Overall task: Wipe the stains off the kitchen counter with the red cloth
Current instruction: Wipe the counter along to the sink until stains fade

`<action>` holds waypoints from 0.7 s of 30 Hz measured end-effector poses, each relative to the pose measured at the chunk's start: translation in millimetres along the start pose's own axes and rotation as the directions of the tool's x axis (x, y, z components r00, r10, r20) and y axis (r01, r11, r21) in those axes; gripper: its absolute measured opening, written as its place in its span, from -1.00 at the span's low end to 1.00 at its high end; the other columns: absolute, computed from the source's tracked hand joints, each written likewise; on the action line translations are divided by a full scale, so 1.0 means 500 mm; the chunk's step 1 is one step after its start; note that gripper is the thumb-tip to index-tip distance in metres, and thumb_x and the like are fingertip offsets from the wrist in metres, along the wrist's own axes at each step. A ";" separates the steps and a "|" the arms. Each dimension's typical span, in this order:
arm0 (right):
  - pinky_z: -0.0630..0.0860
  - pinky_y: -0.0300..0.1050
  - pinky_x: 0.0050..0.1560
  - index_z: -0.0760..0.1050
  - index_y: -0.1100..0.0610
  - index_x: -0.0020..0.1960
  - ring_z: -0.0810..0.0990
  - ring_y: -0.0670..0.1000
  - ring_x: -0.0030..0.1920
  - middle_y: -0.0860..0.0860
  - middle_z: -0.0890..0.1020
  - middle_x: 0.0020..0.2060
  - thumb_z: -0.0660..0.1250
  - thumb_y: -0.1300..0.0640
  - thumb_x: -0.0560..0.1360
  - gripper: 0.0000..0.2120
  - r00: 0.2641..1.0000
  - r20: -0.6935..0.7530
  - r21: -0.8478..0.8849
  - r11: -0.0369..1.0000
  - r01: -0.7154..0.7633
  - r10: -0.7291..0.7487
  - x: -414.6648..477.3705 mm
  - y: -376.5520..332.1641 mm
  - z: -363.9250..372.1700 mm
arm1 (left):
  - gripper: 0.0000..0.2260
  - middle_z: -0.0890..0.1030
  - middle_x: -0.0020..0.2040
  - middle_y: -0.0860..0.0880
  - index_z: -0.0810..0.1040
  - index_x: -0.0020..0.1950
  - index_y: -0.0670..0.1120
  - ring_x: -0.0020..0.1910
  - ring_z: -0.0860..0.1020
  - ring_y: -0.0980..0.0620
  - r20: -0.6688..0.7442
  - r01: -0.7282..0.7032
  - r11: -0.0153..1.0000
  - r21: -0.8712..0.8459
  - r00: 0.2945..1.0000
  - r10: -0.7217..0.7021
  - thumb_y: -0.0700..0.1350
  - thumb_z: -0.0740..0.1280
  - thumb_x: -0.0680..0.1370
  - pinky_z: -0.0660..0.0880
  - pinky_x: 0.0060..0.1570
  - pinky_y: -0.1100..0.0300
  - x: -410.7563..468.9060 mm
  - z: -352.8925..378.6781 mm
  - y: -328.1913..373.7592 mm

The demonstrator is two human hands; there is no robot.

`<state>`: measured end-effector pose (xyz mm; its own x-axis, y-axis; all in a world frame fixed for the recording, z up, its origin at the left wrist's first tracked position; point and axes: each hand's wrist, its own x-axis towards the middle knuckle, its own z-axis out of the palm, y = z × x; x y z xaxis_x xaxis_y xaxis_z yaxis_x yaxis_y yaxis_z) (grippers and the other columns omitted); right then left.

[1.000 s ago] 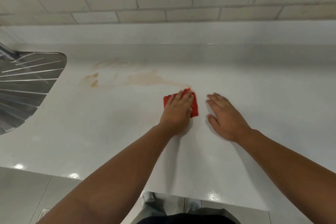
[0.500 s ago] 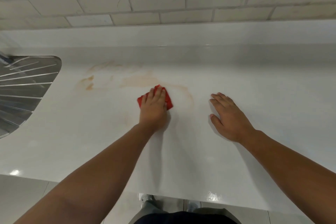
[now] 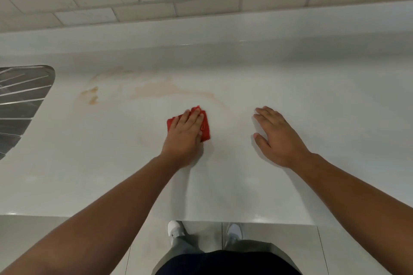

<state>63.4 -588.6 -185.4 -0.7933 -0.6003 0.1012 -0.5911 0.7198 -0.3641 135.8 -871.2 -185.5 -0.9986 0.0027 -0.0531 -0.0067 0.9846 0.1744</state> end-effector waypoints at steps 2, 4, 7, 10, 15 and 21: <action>0.12 0.11 0.51 0.30 0.25 0.47 0.16 0.09 0.52 0.12 0.32 0.48 0.07 -0.05 0.57 -0.43 1.000 -0.005 0.006 1.000 -0.020 0.020 -0.025 0.002 0.000 | -0.48 -0.01 0.62 0.02 0.02 0.62 -0.05 0.59 -0.07 -0.05 -0.008 0.088 0.996 -0.022 0.996 -0.088 -0.05 0.01 0.65 -0.15 0.54 -0.02 0.014 0.007 0.062; 0.10 0.09 0.52 0.30 0.25 0.47 0.17 0.08 0.52 0.11 0.32 0.48 0.04 -0.06 0.57 -0.42 0.999 -0.007 0.013 0.999 -0.047 0.047 -0.044 0.006 -0.002 | -0.47 -0.01 0.62 0.02 0.01 0.62 -0.05 0.59 -0.08 -0.05 -0.002 0.032 0.999 -0.023 0.999 -0.032 -0.05 0.04 0.65 -0.15 0.54 -0.04 0.005 0.020 0.125; 0.08 0.06 0.53 0.30 0.24 0.47 0.18 0.07 0.52 0.11 0.33 0.48 0.00 -0.05 0.58 -0.43 0.996 -0.032 0.019 0.996 -0.085 0.086 -0.083 0.011 -0.014 | -0.49 0.02 0.62 0.01 0.07 0.61 -0.06 0.59 -0.06 -0.04 0.025 -0.126 0.992 -0.021 0.992 0.126 -0.05 0.03 0.64 -0.10 0.55 -0.06 -0.048 0.036 0.198; 0.07 0.04 0.53 0.29 0.22 0.48 0.17 0.05 0.52 0.10 0.33 0.48 -0.01 -0.02 0.59 -0.46 0.991 -0.044 0.012 0.992 -0.126 0.126 -0.127 0.016 -0.023 | -0.50 0.06 0.61 0.00 0.09 0.61 -0.05 0.59 -0.05 -0.04 0.038 -0.249 0.969 -0.011 0.968 0.249 -0.03 0.02 0.65 -0.07 0.54 -0.08 -0.113 0.049 0.236; 0.09 0.07 0.53 0.26 0.19 0.50 0.13 0.03 0.53 0.08 0.30 0.50 -0.01 -0.06 0.59 -0.44 0.990 -0.018 -0.024 0.989 -0.144 0.143 -0.187 -0.039 -0.013 | -0.50 -0.04 0.62 0.03 0.00 0.62 -0.01 0.59 -0.13 0.01 0.090 -0.392 0.920 0.014 0.917 0.389 0.00 -0.06 0.67 -0.14 0.54 -0.01 -0.190 0.047 0.162; 0.01 -0.01 0.54 0.23 0.18 0.52 0.09 0.00 0.54 0.05 0.26 0.51 0.02 -0.13 0.59 -0.41 0.995 0.012 -0.034 0.994 -0.099 0.100 -0.189 -0.175 0.031 | -0.50 0.07 0.60 0.03 0.12 0.60 -0.03 0.59 -0.01 0.02 0.019 -0.176 0.982 -0.070 0.984 0.177 -0.01 -0.01 0.64 0.02 0.54 -0.06 -0.252 0.011 -0.071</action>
<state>192.7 -600.3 -177.5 -0.8466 -0.5297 0.0528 -0.5138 0.7872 -0.3411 262.2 -905.4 -190.6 -0.9827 0.1807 -0.0402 0.1653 0.9543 0.2491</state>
